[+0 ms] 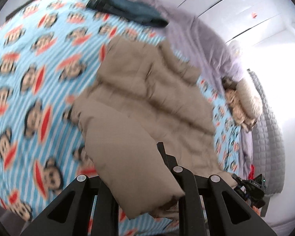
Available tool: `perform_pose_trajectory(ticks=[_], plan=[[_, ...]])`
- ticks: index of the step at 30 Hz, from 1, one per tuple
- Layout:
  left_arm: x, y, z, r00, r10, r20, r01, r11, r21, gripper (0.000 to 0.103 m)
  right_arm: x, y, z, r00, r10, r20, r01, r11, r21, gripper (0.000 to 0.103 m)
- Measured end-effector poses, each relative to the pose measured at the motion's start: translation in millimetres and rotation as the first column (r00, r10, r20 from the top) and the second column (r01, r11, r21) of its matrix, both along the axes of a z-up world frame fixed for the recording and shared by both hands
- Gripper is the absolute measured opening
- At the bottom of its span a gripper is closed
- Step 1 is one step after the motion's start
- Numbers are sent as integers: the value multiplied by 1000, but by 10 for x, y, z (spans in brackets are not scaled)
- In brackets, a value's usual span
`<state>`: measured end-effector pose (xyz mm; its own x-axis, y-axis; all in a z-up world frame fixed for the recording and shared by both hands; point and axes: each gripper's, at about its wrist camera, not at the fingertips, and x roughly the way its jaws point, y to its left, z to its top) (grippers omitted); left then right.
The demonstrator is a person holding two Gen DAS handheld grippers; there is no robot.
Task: Fold large clothes
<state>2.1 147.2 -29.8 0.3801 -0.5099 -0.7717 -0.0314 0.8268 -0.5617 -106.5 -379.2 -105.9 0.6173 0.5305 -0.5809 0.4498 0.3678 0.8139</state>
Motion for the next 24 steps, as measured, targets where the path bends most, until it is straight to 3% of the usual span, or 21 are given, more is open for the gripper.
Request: perform_pose_trajectory(ticks=[6, 14, 19, 24], plan=[[694, -237, 455, 993, 20, 116, -24, 999, 35, 18, 828, -236, 441, 990, 104, 99, -98, 993, -65, 8], [1577, -462, 449, 986, 94, 136, -112, 986, 127, 18, 2102, -410, 528, 972, 223, 74, -209, 965, -161, 8], [2120, -431, 183, 994, 65, 91, -82, 976, 201, 18, 2699, -344, 474, 967, 249, 50, -235, 952, -195, 8], [2418, -269, -458, 996, 84, -43, -72, 969, 237, 18, 3103, -210, 104, 969, 248, -21, -248, 954, -171, 8]])
